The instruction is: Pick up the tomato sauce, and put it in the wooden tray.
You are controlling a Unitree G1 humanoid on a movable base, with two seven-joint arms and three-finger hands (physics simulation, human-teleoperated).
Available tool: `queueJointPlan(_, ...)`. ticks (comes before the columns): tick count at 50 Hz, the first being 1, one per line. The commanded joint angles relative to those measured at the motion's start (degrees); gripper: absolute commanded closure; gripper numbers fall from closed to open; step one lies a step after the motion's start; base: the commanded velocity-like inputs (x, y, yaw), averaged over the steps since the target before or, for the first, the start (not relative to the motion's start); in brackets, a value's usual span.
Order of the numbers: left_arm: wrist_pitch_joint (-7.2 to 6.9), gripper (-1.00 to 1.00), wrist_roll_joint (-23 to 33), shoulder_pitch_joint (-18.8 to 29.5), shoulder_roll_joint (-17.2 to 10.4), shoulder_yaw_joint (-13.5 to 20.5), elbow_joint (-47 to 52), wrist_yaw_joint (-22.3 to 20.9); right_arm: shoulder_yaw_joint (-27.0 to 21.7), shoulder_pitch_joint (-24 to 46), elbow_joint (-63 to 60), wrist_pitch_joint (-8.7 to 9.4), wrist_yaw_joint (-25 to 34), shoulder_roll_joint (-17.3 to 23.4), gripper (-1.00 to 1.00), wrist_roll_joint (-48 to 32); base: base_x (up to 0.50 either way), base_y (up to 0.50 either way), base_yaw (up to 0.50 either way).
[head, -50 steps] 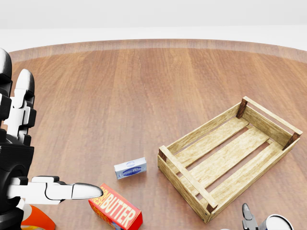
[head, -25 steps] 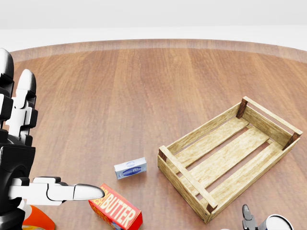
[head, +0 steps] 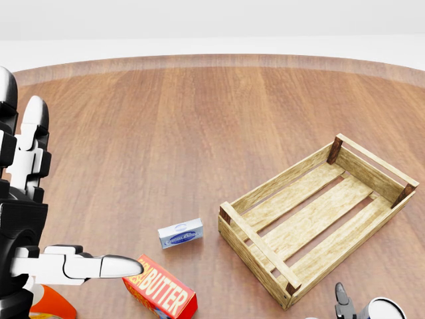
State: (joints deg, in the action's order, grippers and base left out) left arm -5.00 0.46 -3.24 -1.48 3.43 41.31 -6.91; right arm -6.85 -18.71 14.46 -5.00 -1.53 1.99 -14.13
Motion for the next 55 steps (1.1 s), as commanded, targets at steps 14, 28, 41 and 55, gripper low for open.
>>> queueJointPlan(14,0.0,-1.0,0.1,-0.2,0.0,-0.2,0.1,0.0,0.1,0.2,1.1,0.0,-0.3,0.1,-1.0,0.3,0.0,0.0,0.0)
queueJointPlan(28,0.0,-1.0,0.1,-0.2,0.1,-0.3,0.6,0.0,0.0,-0.1,-0.1,0.0,0.2,0.0,1.0,0.6,0.0,0.0,0.0)
queueJointPlan(41,0.0,-1.0,0.1,-0.2,0.1,-0.3,1.2,0.1,0.1,-1.4,-4.0,0.0,1.2,-0.5,1.0,0.4,0.0,0.0,0.0)
queueJointPlan(55,0.0,-1.0,0.0,0.0,0.1,-0.2,0.7,0.2,1.2,-6.6,-18.4,4.96,4.6,-2.5,1.0,-0.9,0.0,0.0,0.0)
